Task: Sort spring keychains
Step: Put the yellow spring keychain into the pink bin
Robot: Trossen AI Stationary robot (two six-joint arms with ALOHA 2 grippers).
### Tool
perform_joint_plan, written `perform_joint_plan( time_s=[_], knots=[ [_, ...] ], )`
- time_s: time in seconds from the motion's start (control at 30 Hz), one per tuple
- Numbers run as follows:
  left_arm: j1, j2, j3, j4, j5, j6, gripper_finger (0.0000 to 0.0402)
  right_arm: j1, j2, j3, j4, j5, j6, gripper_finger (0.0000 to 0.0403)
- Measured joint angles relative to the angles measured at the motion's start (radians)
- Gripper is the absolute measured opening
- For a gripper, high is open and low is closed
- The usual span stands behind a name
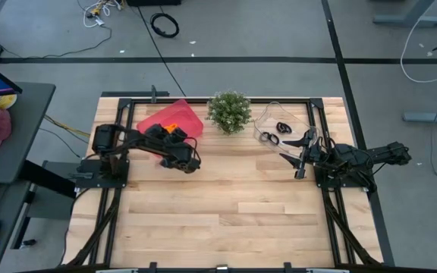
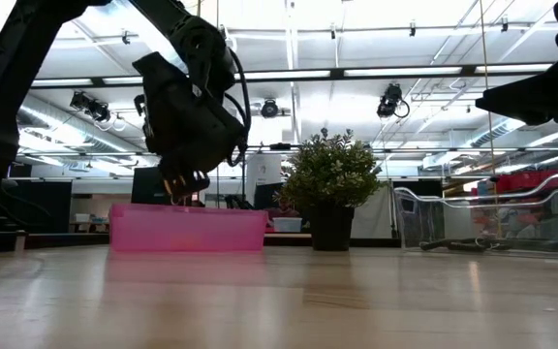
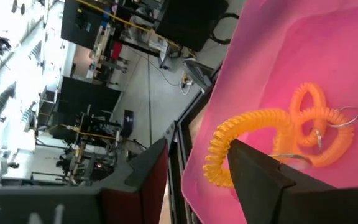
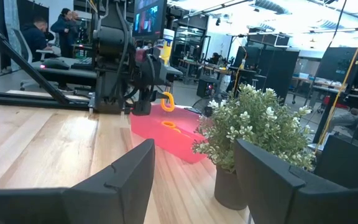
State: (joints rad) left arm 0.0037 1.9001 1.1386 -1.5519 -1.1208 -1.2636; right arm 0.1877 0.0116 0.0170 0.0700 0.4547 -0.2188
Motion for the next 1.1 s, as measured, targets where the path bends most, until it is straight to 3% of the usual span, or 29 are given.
perform_joint_plan(
  time_s=[0.4, 0.77, 1.1],
  knots=[
    [-0.043, -0.180, -0.002, 0.127, 0.099, 0.108, 0.0172, 0.000, 0.000, 0.000, 0.000, 0.000, 0.000, 0.0222],
    [0.014, -0.198, -0.079, 0.188, 0.154, 0.137, 0.0172, 0.000, 0.000, 0.000, 0.000, 0.000, 0.000, 0.0222],
    [0.102, -0.299, -0.235, 0.512, 0.277, 0.370, 0.0172, 0.000, 0.000, 0.000, 0.000, 0.000, 0.000, 0.0222]
  ],
)
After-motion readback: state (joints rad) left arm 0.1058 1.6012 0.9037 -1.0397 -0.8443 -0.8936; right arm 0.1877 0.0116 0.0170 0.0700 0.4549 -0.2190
